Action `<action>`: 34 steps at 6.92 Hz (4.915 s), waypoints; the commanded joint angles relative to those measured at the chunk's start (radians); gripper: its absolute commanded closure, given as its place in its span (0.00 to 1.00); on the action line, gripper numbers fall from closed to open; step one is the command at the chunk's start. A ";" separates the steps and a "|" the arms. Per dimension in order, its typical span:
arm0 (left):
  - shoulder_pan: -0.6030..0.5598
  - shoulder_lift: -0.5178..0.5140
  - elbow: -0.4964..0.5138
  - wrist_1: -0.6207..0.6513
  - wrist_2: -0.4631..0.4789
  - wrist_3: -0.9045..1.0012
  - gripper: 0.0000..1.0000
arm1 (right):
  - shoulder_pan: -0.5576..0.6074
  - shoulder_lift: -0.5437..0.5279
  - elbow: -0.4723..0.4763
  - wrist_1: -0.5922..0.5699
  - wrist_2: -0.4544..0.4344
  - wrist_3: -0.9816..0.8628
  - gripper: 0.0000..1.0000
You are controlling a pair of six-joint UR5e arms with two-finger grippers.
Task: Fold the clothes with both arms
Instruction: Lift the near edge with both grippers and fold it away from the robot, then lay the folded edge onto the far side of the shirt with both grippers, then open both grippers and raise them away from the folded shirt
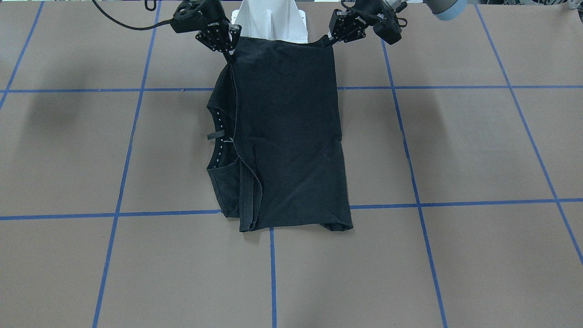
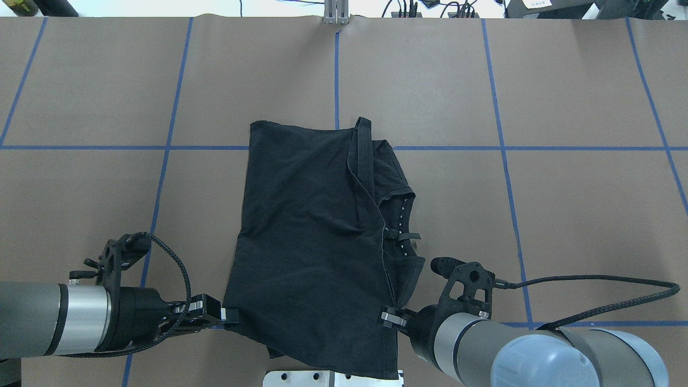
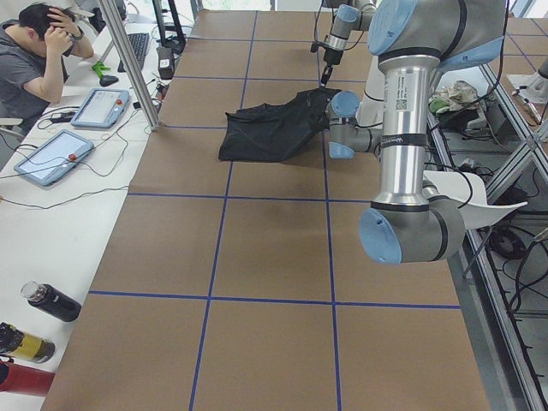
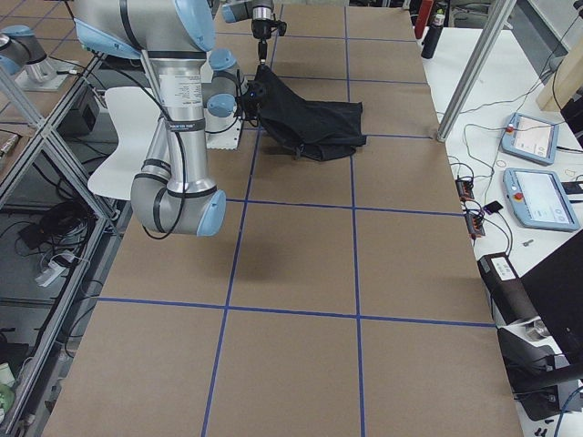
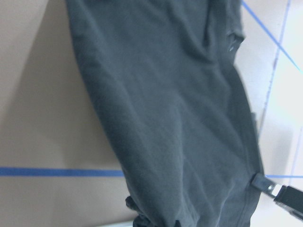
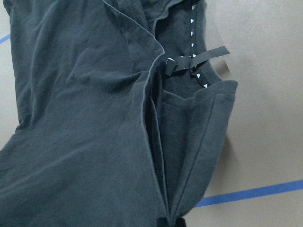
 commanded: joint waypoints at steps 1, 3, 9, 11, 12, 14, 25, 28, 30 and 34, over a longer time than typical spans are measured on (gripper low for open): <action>-0.017 -0.019 0.004 0.058 0.001 0.015 1.00 | 0.059 0.066 -0.071 -0.013 0.000 -0.003 1.00; -0.122 -0.087 0.082 0.068 0.000 0.031 1.00 | 0.161 0.160 -0.194 -0.013 0.005 -0.027 1.00; -0.319 -0.379 0.249 0.339 0.004 0.164 1.00 | 0.386 0.297 -0.360 -0.009 0.038 -0.164 1.00; -0.351 -0.428 0.342 0.339 0.007 0.225 1.00 | 0.426 0.392 -0.497 -0.004 0.040 -0.172 1.00; -0.363 -0.454 0.392 0.339 0.009 0.257 1.00 | 0.445 0.410 -0.548 0.000 0.051 -0.188 1.00; -0.392 -0.511 0.541 0.336 0.010 0.335 1.00 | 0.468 0.478 -0.682 0.008 0.060 -0.204 1.00; -0.471 -0.623 0.707 0.336 0.003 0.449 1.00 | 0.537 0.510 -0.822 0.091 0.123 -0.288 1.00; -0.491 -0.643 0.741 0.333 0.001 0.442 0.00 | 0.560 0.544 -0.901 0.091 0.135 -0.302 0.00; -0.579 -0.643 0.741 0.339 -0.104 0.448 0.00 | 0.655 0.573 -0.900 0.091 0.343 -0.359 0.00; -0.656 -0.518 0.721 0.272 -0.240 0.793 0.00 | 0.584 0.564 -0.719 0.057 0.393 -0.347 0.37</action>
